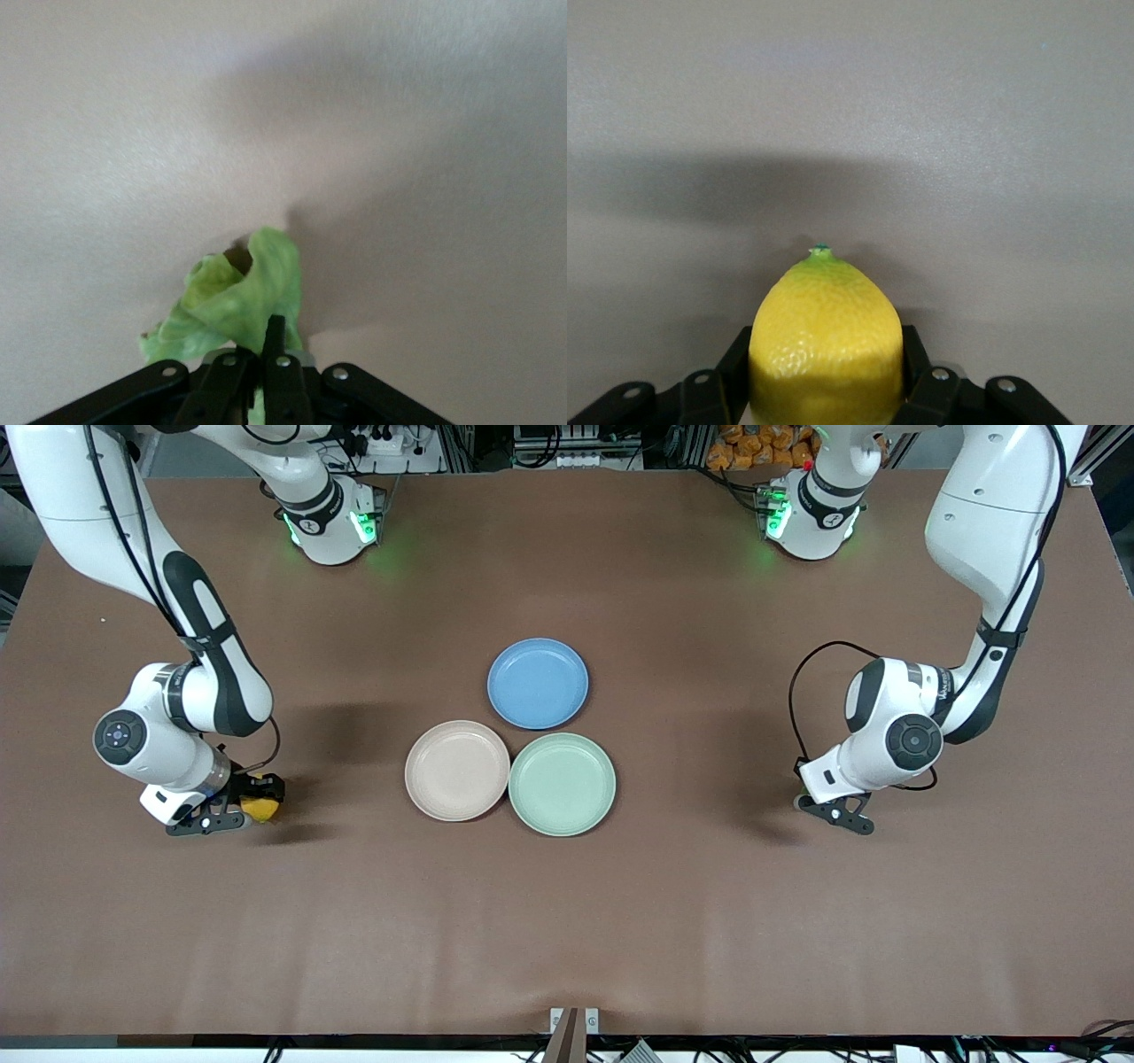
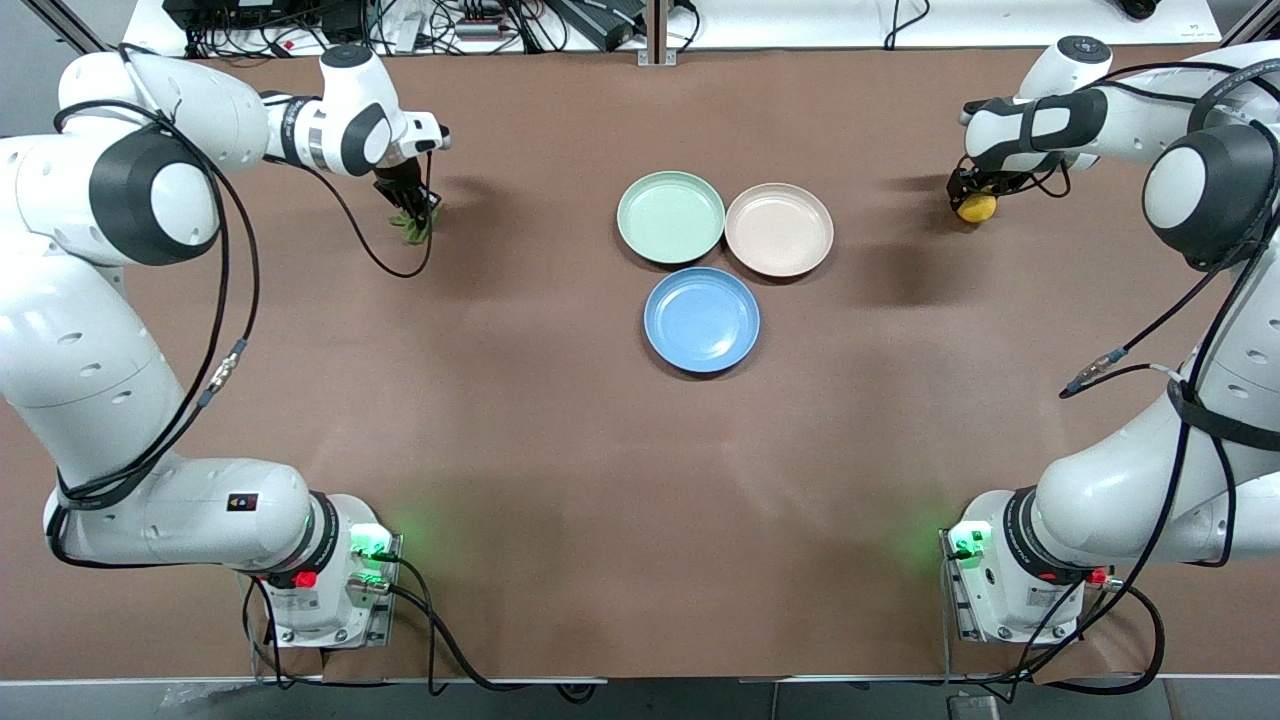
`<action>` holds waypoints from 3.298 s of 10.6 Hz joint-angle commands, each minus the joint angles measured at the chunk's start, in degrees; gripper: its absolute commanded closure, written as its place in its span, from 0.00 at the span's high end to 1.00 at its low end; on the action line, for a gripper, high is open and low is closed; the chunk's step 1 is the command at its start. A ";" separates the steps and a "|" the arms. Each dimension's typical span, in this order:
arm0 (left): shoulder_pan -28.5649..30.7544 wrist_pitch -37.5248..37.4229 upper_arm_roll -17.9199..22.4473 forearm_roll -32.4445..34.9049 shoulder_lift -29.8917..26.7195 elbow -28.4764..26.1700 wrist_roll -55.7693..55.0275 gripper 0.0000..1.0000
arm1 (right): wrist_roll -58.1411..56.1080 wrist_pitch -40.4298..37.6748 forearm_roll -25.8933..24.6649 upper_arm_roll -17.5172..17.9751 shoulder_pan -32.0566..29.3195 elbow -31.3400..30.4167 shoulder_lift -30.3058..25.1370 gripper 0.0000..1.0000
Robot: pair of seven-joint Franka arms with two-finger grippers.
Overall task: Place lemon and lettuce in plates
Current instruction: 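Grasp the lettuce with the left gripper while the right gripper grasps the lemon, then carry the lettuce onto the green plate while the right gripper places the lemon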
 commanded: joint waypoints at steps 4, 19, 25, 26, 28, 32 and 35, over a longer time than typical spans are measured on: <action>-0.03 0.17 -2.39 0.62 -3.58 0.83 -9.23 0.00 | -0.13 -11.57 0.78 0.78 0.51 9.18 0.11 0.21; -7.23 -0.35 -21.46 -3.33 -1.73 11.29 -54.22 0.00 | 5.06 -27.49 5.09 7.27 17.30 15.17 -2.17 0.21; -13.03 0.17 -21.29 -3.33 0.90 18.50 -67.33 0.00 | 5.59 -26.44 7.46 7.81 21.78 16.30 0.72 0.21; -13.30 0.26 -21.29 -3.33 1.08 18.76 -67.95 0.00 | 5.59 -25.39 7.46 7.81 22.05 16.40 2.12 0.21; -15.75 1.75 -20.76 -2.89 1.86 21.22 -72.77 0.00 | 5.59 -21.80 7.72 7.90 22.14 16.40 5.11 0.22; -16.37 3.67 -20.33 -2.72 2.48 21.58 -74.71 0.00 | 5.59 -19.76 9.31 7.81 21.96 16.49 6.35 1.00; -19.87 3.86 -17.61 2.78 2.84 21.40 -76.12 1.00 | 6.90 -21.07 9.40 7.81 21.09 18.59 5.74 1.00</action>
